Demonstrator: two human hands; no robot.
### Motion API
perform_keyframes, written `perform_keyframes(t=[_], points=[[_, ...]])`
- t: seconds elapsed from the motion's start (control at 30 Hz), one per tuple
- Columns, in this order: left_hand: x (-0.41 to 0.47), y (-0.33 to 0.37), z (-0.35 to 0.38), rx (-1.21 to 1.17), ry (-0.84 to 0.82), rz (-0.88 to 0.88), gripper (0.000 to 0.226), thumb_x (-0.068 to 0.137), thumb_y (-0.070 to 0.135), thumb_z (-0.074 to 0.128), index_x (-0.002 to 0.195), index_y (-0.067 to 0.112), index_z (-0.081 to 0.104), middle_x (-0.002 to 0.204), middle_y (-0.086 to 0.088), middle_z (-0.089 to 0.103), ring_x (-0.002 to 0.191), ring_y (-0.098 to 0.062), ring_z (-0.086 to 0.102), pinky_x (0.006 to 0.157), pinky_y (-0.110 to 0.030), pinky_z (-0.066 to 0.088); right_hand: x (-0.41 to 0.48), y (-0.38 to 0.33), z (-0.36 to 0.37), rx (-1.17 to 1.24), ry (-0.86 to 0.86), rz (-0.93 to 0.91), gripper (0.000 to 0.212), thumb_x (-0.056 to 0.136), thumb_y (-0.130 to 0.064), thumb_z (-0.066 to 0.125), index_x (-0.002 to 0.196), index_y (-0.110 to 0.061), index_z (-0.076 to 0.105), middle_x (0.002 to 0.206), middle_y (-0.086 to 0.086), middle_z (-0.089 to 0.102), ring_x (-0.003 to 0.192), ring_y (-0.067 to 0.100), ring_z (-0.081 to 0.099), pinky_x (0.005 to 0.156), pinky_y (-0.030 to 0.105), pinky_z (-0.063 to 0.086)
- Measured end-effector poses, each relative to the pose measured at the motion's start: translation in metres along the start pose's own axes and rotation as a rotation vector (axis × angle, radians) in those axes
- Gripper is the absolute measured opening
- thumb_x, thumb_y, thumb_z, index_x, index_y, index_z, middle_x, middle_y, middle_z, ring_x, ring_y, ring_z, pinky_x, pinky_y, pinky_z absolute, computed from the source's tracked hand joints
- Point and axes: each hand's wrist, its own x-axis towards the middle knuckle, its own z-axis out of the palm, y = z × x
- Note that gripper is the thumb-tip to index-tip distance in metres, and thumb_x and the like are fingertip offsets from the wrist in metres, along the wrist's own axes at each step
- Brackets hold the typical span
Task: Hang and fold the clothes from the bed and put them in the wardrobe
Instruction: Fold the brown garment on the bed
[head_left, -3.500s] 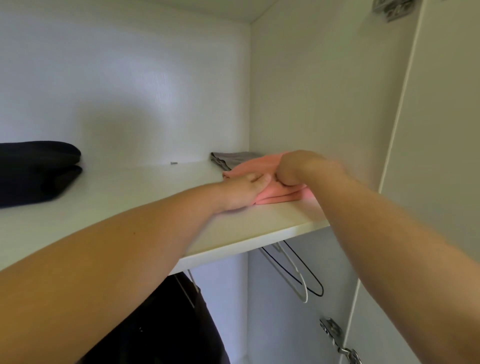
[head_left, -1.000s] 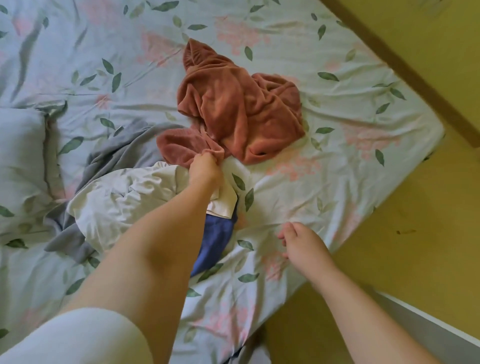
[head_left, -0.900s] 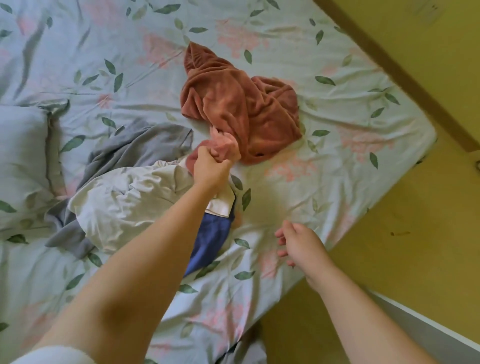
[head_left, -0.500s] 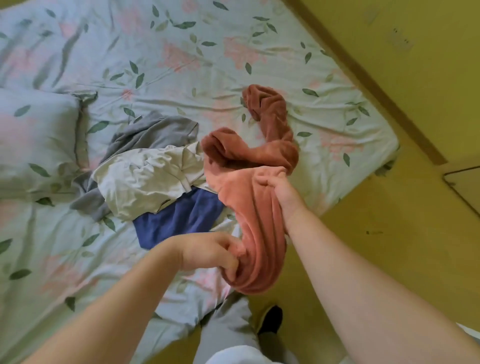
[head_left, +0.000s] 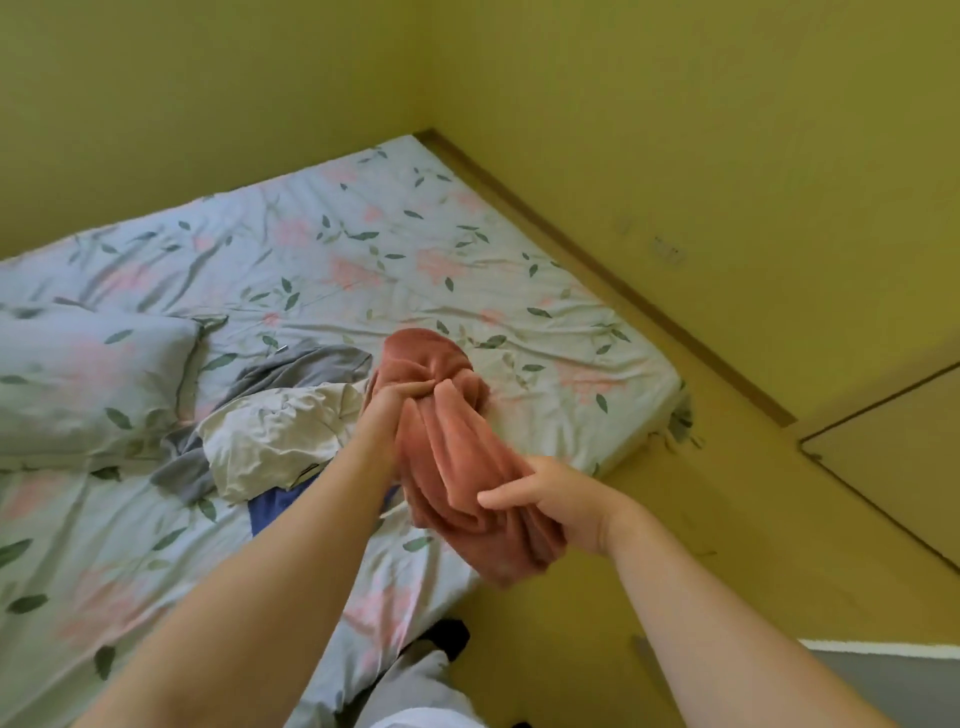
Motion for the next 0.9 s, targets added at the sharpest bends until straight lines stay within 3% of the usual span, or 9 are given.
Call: perform_keyframes(t=[0.13, 0.2, 0.27, 0.37, 0.43, 0.53, 0.7, 0.8, 0.9], points=[[-0.058, 0.015, 0.043, 0.171, -0.309, 0.107, 0.045, 0.079, 0.014, 0.078, 0.119, -0.005, 0.070, 0.119, -0.028, 0.068, 0.109, -0.040, 0.069, 0.090, -0.050, 0.058, -0.043, -0.001, -0.015, -0.011, 0.404, -0.059, 0.094, 0.078, -0.049, 0.083, 0.155, -0.034, 0.032, 0.146, -0.007, 0.048, 0.130, 0.016, 0.052, 0.102, 0.034, 0.041], [-0.088, 0.021, 0.070, 0.405, -0.391, 0.336, 0.038, 0.079, 0.023, 0.081, 0.113, 0.007, 0.075, 0.118, -0.025, 0.069, 0.112, -0.039, 0.068, 0.094, -0.047, 0.057, -0.055, -0.012, -0.011, -0.018, 0.598, -0.293, 0.120, 0.076, -0.033, 0.090, 0.160, -0.041, 0.005, 0.157, -0.010, 0.028, 0.140, 0.014, 0.039, 0.105, 0.033, 0.038], [-0.116, 0.026, 0.095, 0.666, -0.462, 0.538, 0.031, 0.079, 0.031, 0.082, 0.107, 0.017, 0.077, 0.114, -0.016, 0.074, 0.112, -0.031, 0.069, 0.093, -0.038, 0.057, -0.059, -0.024, -0.008, -0.010, 0.608, -0.608, 0.135, 0.071, -0.008, 0.092, 0.159, -0.039, -0.004, 0.164, -0.002, 0.022, 0.144, 0.018, 0.039, 0.109, 0.045, 0.044], [-0.143, 0.039, 0.111, 0.908, -0.522, 0.668, 0.037, 0.076, 0.026, 0.088, 0.109, 0.020, 0.074, 0.113, -0.008, 0.075, 0.112, -0.024, 0.070, 0.094, -0.035, 0.057, -0.072, -0.051, -0.010, 0.050, 0.536, -0.887, 0.111, 0.064, 0.004, 0.089, 0.150, -0.036, 0.032, 0.146, 0.008, 0.051, 0.130, 0.030, 0.057, 0.093, 0.052, 0.056], [-0.148, 0.048, 0.107, 0.856, -0.506, 0.708, 0.040, 0.072, 0.005, 0.086, 0.108, 0.015, 0.074, 0.109, -0.012, 0.075, 0.108, -0.028, 0.071, 0.088, -0.033, 0.058, -0.084, -0.065, -0.019, 0.019, 0.598, -0.864, 0.068, 0.068, -0.001, 0.089, 0.119, -0.035, 0.060, 0.123, -0.003, 0.068, 0.114, 0.022, 0.067, 0.083, 0.033, 0.059], [-0.147, 0.054, 0.098, 0.639, -0.379, 0.707, 0.053, 0.059, -0.009, 0.082, 0.108, 0.006, 0.071, 0.104, -0.019, 0.075, 0.103, -0.037, 0.071, 0.080, -0.034, 0.059, -0.094, -0.074, -0.028, 0.154, 0.604, -0.769, 0.025, 0.077, -0.007, 0.078, 0.087, -0.030, 0.071, 0.102, -0.001, 0.075, 0.092, 0.019, 0.071, 0.073, 0.029, 0.058], [-0.146, 0.065, 0.097, 0.537, -0.259, 0.690, 0.077, 0.037, 0.007, 0.084, 0.113, 0.004, 0.069, 0.103, -0.021, 0.074, 0.102, -0.040, 0.071, 0.077, -0.039, 0.058, -0.097, -0.084, -0.020, 0.045, 0.582, -0.762, 0.027, 0.074, -0.015, 0.077, 0.100, -0.014, 0.075, 0.109, 0.015, 0.074, 0.098, 0.026, 0.073, 0.081, 0.038, 0.060], [-0.150, 0.071, 0.095, 0.506, -0.367, 0.648, 0.062, 0.057, 0.016, 0.085, 0.116, 0.008, 0.071, 0.109, -0.021, 0.073, 0.108, -0.040, 0.069, 0.078, -0.035, 0.058, -0.103, -0.091, -0.018, -0.041, 0.670, -0.779, 0.040, 0.065, -0.019, 0.079, 0.097, 0.002, 0.068, 0.124, 0.020, 0.057, 0.108, 0.033, 0.065, 0.096, 0.048, 0.055], [-0.153, 0.075, 0.096, 0.491, -0.482, 0.575, 0.061, 0.077, 0.031, 0.084, 0.130, 0.011, 0.064, 0.124, -0.023, 0.068, 0.118, -0.036, 0.066, 0.092, -0.043, 0.056, -0.107, -0.098, -0.021, -0.006, 0.532, -0.757, 0.041, 0.068, -0.010, 0.073, 0.107, 0.003, 0.067, 0.114, 0.029, 0.066, 0.105, 0.045, 0.066, 0.093, 0.058, 0.055]])
